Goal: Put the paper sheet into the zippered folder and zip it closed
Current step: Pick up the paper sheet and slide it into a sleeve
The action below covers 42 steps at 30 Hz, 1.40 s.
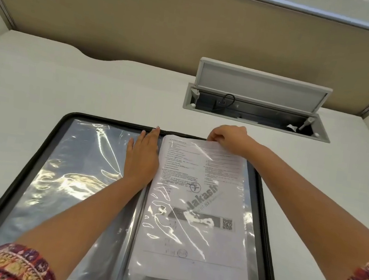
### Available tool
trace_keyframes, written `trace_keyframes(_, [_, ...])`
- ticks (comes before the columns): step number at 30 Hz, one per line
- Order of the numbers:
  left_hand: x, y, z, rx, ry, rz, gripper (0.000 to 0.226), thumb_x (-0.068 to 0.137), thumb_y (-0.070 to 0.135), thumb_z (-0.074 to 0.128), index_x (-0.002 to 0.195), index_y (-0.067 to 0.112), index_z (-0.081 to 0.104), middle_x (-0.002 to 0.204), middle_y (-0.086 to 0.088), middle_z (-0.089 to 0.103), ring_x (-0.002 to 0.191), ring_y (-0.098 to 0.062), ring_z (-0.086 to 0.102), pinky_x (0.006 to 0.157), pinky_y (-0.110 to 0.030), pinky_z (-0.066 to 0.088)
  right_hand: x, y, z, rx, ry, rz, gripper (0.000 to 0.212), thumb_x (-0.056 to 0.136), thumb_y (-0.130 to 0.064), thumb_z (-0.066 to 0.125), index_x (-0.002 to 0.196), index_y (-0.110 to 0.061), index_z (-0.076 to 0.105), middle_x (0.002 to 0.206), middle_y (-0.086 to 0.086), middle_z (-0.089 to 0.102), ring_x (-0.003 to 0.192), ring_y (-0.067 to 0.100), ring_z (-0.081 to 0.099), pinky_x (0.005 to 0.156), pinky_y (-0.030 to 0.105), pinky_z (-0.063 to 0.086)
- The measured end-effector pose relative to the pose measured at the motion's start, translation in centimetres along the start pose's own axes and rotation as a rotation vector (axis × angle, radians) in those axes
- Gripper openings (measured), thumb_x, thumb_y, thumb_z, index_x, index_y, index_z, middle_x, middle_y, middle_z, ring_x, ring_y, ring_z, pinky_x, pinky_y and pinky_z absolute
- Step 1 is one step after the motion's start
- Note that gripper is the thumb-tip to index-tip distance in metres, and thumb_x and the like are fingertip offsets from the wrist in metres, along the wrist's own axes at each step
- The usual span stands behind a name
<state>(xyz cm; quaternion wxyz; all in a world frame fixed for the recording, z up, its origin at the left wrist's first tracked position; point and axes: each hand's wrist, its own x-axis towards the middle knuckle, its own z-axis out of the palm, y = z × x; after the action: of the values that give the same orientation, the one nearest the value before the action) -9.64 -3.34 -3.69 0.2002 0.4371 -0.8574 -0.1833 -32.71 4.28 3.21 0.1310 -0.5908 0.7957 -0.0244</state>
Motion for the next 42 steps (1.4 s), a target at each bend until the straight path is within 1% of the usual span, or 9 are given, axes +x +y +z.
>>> trace_keyframes(5, [0.0,-0.1,0.1,-0.001,0.006,0.001,0.05,0.094,0.008,0.033,0.143,0.014,0.024,0.148,-0.007,0.036,0.14,-0.026,0.021,0.115,-0.048,0.011,-0.1,-0.1,0.6,0.028,-0.12,0.003,0.035,0.094,-0.016,0.033,0.107,-0.03,0.062,0.119,-0.005,0.063,0.105,0.019,0.052,0.084,0.037,0.022])
trace_keyframes(10, [0.0,-0.1,0.1,-0.013,-0.004,-0.007,0.049,0.095,0.009,0.033,0.143,0.014,0.023,0.149,-0.006,0.034,0.141,-0.024,0.02,0.116,-0.047,0.01,-0.1,-1.4,1.6,0.046,-0.123,-0.055,0.04,0.092,-0.016,0.03,0.116,-0.029,0.059,0.119,-0.003,0.061,0.099,0.016,0.051,0.082,0.036,0.017])
trace_keyframes(13, [0.0,-0.1,0.0,-0.014,-0.002,-0.008,0.05,0.095,0.008,0.033,0.143,0.014,0.023,0.149,-0.005,0.033,0.141,-0.023,0.019,0.116,-0.046,0.009,-0.1,-2.0,1.6,0.031,-0.098,-0.058,0.036,0.091,-0.013,0.034,0.11,-0.025,0.062,0.113,-0.003,0.063,0.094,0.016,0.052,0.084,0.034,0.018])
trace_keyframes(18, [0.0,-0.1,0.0,-0.005,-0.004,-0.008,0.05,0.093,0.006,0.034,0.142,0.013,0.026,0.149,-0.006,0.033,0.141,-0.023,0.018,0.116,-0.046,0.008,-0.6,-2.0,1.2,0.044,-0.197,-0.036,0.025,0.091,-0.017,0.041,0.098,-0.023,0.064,0.1,-0.007,0.063,0.094,0.016,0.054,0.091,0.034,0.03])
trace_keyframes(25, [0.0,-0.2,0.1,0.007,-0.003,-0.009,0.049,0.094,0.008,0.033,0.142,0.013,0.026,0.15,-0.005,0.032,0.142,-0.022,0.017,0.116,-0.045,0.007,-1.0,-2.3,1.0,0.128,-0.188,-0.029,0.022,0.087,-0.037,0.057,0.102,-0.024,0.066,0.107,-0.002,0.067,0.096,0.016,0.057,0.094,0.041,0.044])
trace_keyframes(30, [0.0,-0.2,0.1,0.017,0.003,-0.002,0.05,0.092,0.007,0.036,0.142,0.012,0.027,0.149,-0.006,0.033,0.141,-0.023,0.019,0.116,-0.045,0.007,-1.0,-1.9,1.3,0.184,-0.199,0.01,0.026,0.083,-0.046,0.06,0.092,-0.024,0.07,0.092,-0.008,0.065,0.089,0.014,0.055,0.092,0.041,0.042])
trace_keyframes(33, [0.0,-0.2,0.2,0.023,0.009,0.0,0.049,0.093,0.008,0.035,0.141,0.013,0.027,0.149,-0.006,0.033,0.141,-0.024,0.019,0.115,-0.045,0.007,-1.1,-1.7,1.4,0.192,-0.206,0.026,0.027,0.083,-0.049,0.059,0.093,-0.026,0.07,0.1,-0.006,0.069,0.091,0.014,0.056,0.089,0.037,0.038])
trace_keyframes(37, [0.4,-0.4,0.3,0.041,-0.005,0.007,0.049,0.093,0.009,0.034,0.141,0.013,0.027,0.15,-0.006,0.032,0.141,-0.024,0.019,0.115,-0.046,0.008,-1.9,-1.5,1.5,0.086,-0.046,0.036,0.019,0.088,-0.041,0.055,0.099,-0.031,0.068,0.106,-0.008,0.067,0.1,0.015,0.056,0.083,0.034,0.026])
trace_keyframes(42, [1.1,-0.2,0.1,0.01,-0.028,-0.014,0.047,0.094,0.011,0.035,0.141,0.011,0.028,0.149,-0.008,0.033,0.141,-0.025,0.02,0.115,-0.046,0.009,-6.1,-1.3,2.6,0.25,0.369,0.152,0.027,0.092,-0.024,0.051,0.118,-0.025,0.059,0.124,-0.003,0.06,0.117,0.017,0.051,0.105,0.043,0.031])
